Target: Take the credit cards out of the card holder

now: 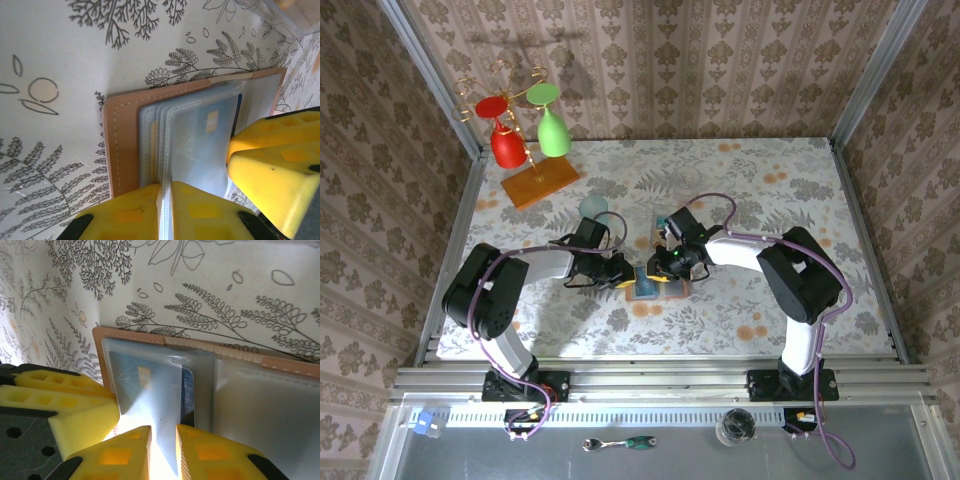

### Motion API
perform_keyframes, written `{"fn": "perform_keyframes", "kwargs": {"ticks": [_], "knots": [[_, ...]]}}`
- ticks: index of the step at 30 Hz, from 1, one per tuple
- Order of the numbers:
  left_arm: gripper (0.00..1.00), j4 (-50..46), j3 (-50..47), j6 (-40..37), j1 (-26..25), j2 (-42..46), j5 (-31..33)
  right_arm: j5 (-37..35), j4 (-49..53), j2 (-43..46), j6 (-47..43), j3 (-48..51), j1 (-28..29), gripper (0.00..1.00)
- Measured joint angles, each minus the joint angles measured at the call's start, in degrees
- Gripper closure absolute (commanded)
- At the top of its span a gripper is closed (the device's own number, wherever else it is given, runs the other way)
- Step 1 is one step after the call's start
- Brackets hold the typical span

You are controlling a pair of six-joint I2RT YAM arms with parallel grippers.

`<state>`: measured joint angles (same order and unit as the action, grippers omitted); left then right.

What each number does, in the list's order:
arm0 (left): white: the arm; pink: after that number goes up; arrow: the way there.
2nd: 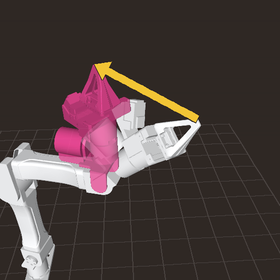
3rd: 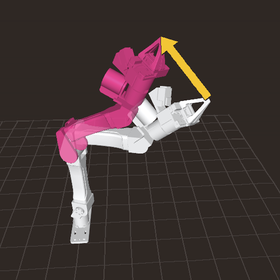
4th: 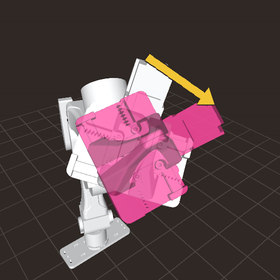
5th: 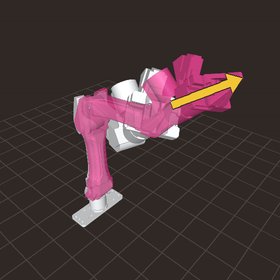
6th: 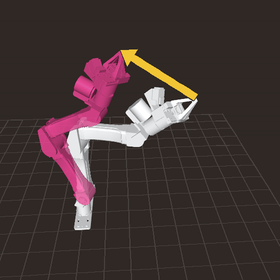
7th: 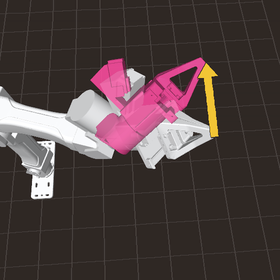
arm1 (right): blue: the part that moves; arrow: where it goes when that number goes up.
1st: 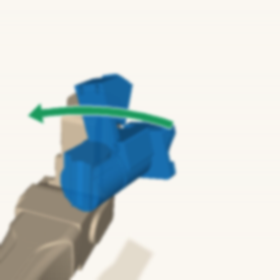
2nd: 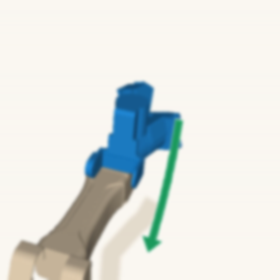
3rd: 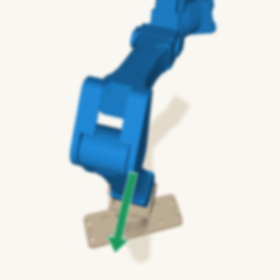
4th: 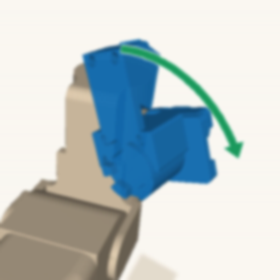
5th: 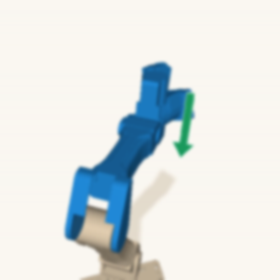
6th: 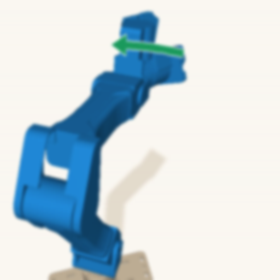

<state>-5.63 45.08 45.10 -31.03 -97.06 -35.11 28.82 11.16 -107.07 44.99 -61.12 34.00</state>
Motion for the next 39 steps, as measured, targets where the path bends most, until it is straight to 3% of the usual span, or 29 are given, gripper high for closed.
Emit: {"fn": "perform_keyframes", "kwargs": {"ticks": [21, 39], "knots": [[0.86, -0.4, 0.4, -0.6, 0.2, -0.2, 0.0, -4.9, 4.9, 1.5, -3.0, -1.1, 0.0, 0.76], [0.85, -4.1, 2.5, -1.6, 0.7, 0.0, 0.9, -4.9, 5.3, 4.2, -2.8, -0.3, -1.4, 0.76]]}}
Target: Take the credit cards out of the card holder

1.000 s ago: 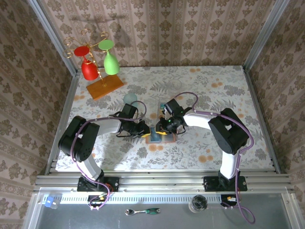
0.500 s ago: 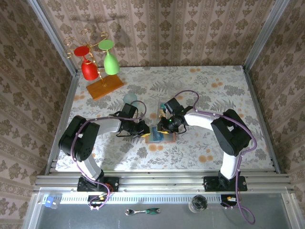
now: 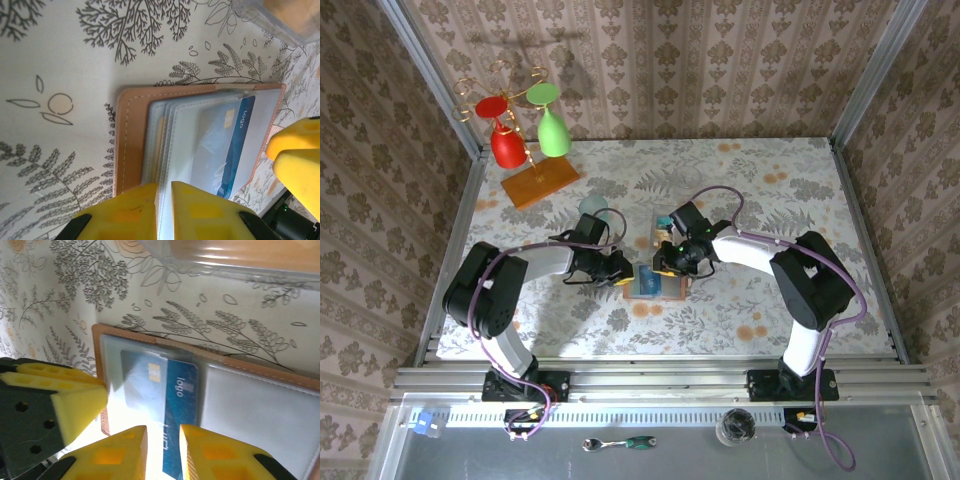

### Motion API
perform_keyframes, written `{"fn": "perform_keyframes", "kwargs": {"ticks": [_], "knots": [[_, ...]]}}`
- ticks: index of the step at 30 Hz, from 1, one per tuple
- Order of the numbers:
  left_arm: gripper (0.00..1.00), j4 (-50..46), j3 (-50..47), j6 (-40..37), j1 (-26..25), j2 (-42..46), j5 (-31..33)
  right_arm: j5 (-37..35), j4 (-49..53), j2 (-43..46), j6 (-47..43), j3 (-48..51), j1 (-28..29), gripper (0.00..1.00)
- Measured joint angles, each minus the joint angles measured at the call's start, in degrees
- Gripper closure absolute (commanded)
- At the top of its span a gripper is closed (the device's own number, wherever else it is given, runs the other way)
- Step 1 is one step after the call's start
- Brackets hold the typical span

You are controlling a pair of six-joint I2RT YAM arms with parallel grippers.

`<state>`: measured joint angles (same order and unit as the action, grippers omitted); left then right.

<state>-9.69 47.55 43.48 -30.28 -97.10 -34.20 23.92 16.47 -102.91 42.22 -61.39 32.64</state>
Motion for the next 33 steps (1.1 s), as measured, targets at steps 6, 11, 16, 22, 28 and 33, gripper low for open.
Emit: {"fn": "perform_keyframes", "kwargs": {"ticks": [6, 11, 16, 22, 28, 33], "knots": [[0.86, -1.7, 2.4, -0.1, -0.6, 1.0, 0.2, 0.1, -0.1, 0.0, 0.2, 1.5, -0.6, 0.76], [0.9, -1.7, 4.4, -0.2, -2.6, 0.9, 0.2, 0.1, -0.7, 0.1, 0.5, 2.0, -0.7, 0.76], [0.95, -1.7, 4.7, -0.2, -3.3, -0.5, 0.2, 0.5, -1.7, 0.1, 1.4, 2.4, -1.0, 0.76], [0.96, -1.7, 4.7, -0.5, -3.3, -2.0, 1.1, 1.0, -2.4, 0.1, 1.5, 2.6, -1.0, 0.76], [0.99, -1.7, 4.3, -0.7, -3.3, -2.6, 1.3, 1.9, -3.1, 0.0, 1.6, 2.6, -1.0, 0.76], [1.0, -1.8, 3.9, -0.7, -3.3, -2.6, 1.7, 2.1, -3.4, -0.4, 1.7, 2.7, -1.0, 0.76]]}}
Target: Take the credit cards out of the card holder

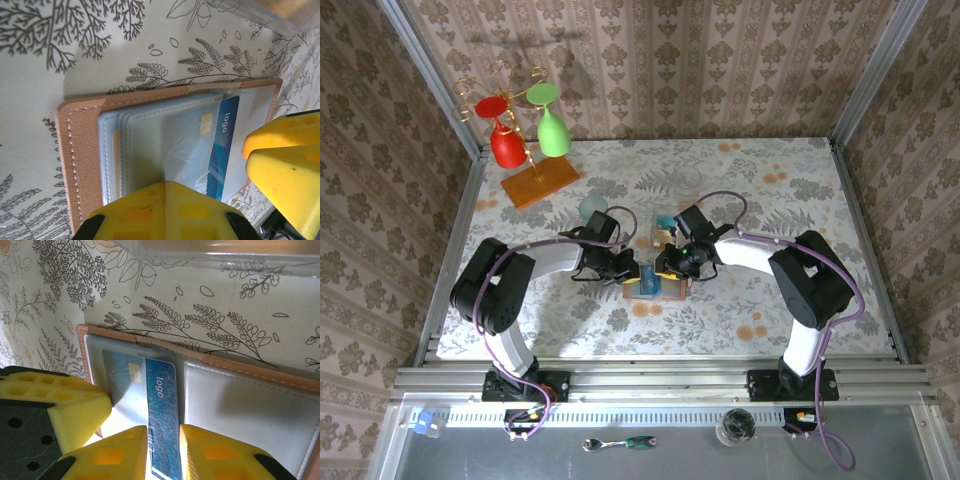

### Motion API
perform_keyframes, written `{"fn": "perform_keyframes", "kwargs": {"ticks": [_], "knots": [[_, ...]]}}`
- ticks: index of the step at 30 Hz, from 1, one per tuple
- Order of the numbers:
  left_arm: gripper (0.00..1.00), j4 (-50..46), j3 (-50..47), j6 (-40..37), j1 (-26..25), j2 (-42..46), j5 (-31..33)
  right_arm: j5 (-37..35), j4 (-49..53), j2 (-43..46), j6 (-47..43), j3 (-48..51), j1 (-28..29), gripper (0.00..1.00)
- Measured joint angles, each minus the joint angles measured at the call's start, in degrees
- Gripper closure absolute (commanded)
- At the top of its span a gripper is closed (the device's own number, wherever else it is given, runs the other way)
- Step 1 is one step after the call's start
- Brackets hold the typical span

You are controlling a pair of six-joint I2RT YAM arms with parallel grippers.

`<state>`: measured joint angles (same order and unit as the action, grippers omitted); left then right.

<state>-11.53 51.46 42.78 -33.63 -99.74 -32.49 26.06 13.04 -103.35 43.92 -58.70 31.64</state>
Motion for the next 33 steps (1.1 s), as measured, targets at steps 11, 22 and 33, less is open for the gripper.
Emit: {"fn": "perform_keyframes", "kwargs": {"ticks": [11, 22, 33], "knots": [[1.0, 0.0, -0.1, 0.0, 0.0, 0.0, 0.0, 2.0, -1.9, -1.7, 0.9, 0.2, 0.0, 0.76], [1.0, 0.3, -0.4, 0.0, 0.0, 0.0, 0.0, 2.9, -2.6, -1.8, 1.2, 0.4, 0.0, 0.76], [0.96, 0.3, -0.4, 0.0, 0.3, 0.0, -0.1, 2.4, -2.5, 0.0, 1.3, 2.3, -0.3, 0.76]]}}
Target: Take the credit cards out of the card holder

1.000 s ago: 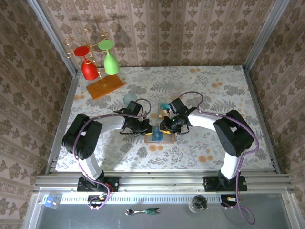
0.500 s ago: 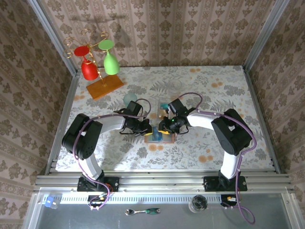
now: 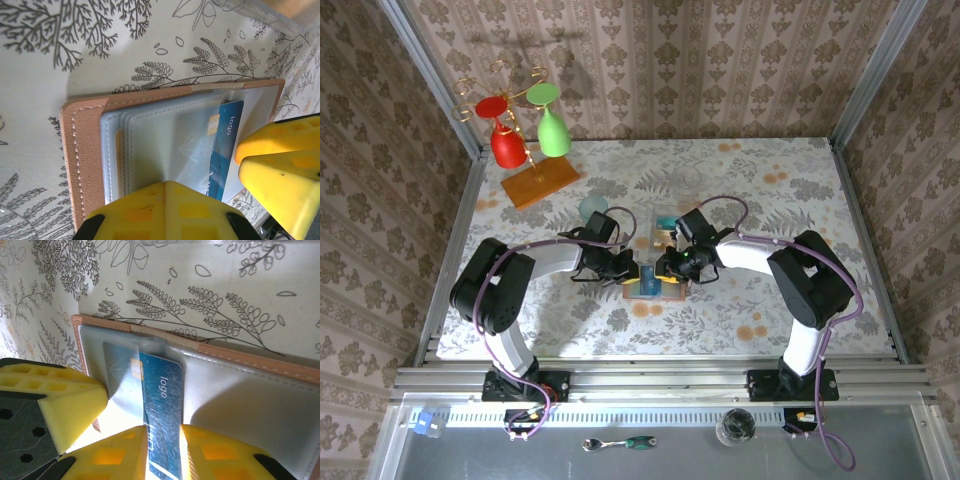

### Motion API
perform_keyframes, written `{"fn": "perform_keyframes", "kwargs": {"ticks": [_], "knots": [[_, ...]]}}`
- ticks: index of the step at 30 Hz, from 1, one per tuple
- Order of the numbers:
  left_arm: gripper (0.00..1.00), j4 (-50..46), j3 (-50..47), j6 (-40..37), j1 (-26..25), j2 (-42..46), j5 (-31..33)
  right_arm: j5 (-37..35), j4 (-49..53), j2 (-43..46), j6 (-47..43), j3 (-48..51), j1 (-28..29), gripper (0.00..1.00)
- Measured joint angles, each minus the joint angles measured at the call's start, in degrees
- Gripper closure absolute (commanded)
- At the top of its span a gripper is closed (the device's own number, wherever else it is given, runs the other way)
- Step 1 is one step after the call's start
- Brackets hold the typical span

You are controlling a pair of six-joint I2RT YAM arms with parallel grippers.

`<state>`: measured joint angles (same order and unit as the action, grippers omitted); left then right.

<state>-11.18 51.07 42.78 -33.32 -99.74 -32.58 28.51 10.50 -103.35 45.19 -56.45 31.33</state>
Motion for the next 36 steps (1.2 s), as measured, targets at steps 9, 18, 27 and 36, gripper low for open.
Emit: {"fn": "perform_keyframes", "kwargs": {"ticks": [9, 18, 27, 36], "knots": [[0.97, 0.0, 0.0, 0.0, 0.0, 0.0, 0.0, 0.3, -0.2, -0.5, 0.0, 0.0, -0.1, 0.76], [0.98, 0.0, 0.0, 0.0, 0.0, 0.0, 0.0, 0.9, -1.1, -1.0, 0.2, 0.0, -0.1, 0.79], [0.98, 0.0, 0.0, 0.0, 0.0, 0.0, 0.0, 2.4, -4.0, -1.0, 1.7, 0.8, -0.1, 0.85], [0.98, 1.2, -0.8, 0.1, 0.1, 0.0, -0.5, 2.9, -5.2, -0.9, 2.2, 2.0, -0.4, 0.89]]}}
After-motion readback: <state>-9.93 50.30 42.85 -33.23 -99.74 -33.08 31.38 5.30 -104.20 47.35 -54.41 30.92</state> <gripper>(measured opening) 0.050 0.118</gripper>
